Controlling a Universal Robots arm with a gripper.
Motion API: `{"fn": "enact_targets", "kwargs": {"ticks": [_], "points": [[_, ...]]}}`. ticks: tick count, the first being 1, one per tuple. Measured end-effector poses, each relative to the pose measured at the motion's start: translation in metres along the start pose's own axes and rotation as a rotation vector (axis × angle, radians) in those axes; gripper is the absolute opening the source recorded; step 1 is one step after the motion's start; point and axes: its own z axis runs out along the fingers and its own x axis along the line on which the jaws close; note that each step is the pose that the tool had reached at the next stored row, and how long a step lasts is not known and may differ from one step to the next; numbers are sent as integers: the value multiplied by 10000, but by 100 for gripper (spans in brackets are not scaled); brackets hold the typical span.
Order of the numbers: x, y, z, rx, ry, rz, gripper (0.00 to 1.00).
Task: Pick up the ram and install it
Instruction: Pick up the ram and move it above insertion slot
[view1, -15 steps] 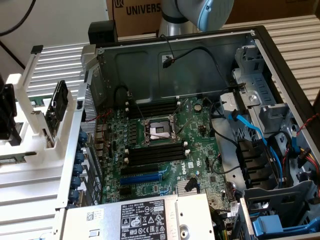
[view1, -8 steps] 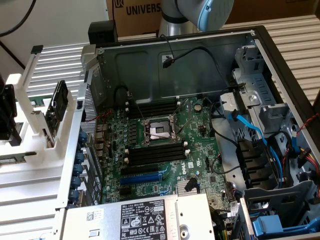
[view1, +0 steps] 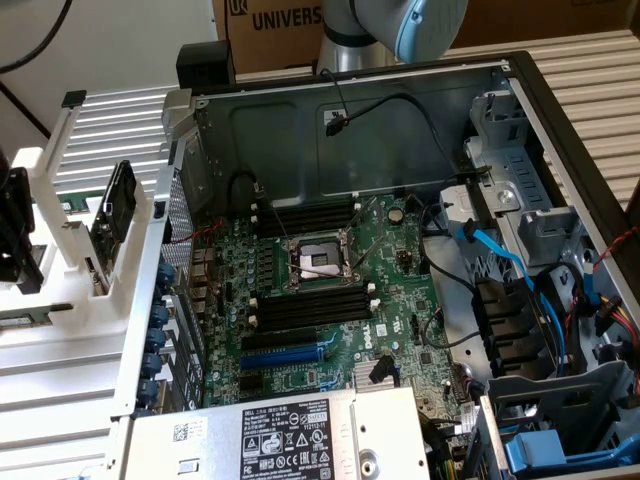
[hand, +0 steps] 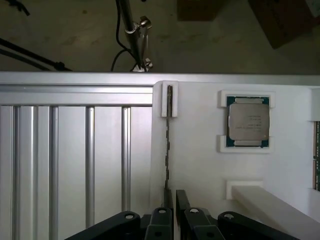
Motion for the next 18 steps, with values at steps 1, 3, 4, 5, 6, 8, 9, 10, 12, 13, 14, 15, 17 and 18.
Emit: {"fn": "enact_targets", "kwargs": {"ticks": [1, 3, 4, 5, 6, 8, 9, 10, 12, 13, 14, 15, 17, 18], "points": [[0, 0, 0, 0, 0, 0, 18], [0, 0, 0, 0, 0, 0, 18], [0, 0, 0, 0, 0, 0, 18], [0, 0, 0, 0, 0, 0, 18], [0, 0, 0, 0, 0, 0, 18], [0, 0, 0, 0, 0, 0, 18], [0, 0, 0, 0, 0, -1, 18], [0, 0, 0, 0, 0, -1, 18], [1, -1, 31, 1, 0, -1, 18], [2, -1, 46, -1, 0, -1, 18], [2, -1, 64, 0, 0, -1, 18], [3, -2, 95, -2, 1, -1, 18], [4, -2, 104, -3, 1, 0, 18], [4, -2, 104, -3, 1, -1, 18]]}}
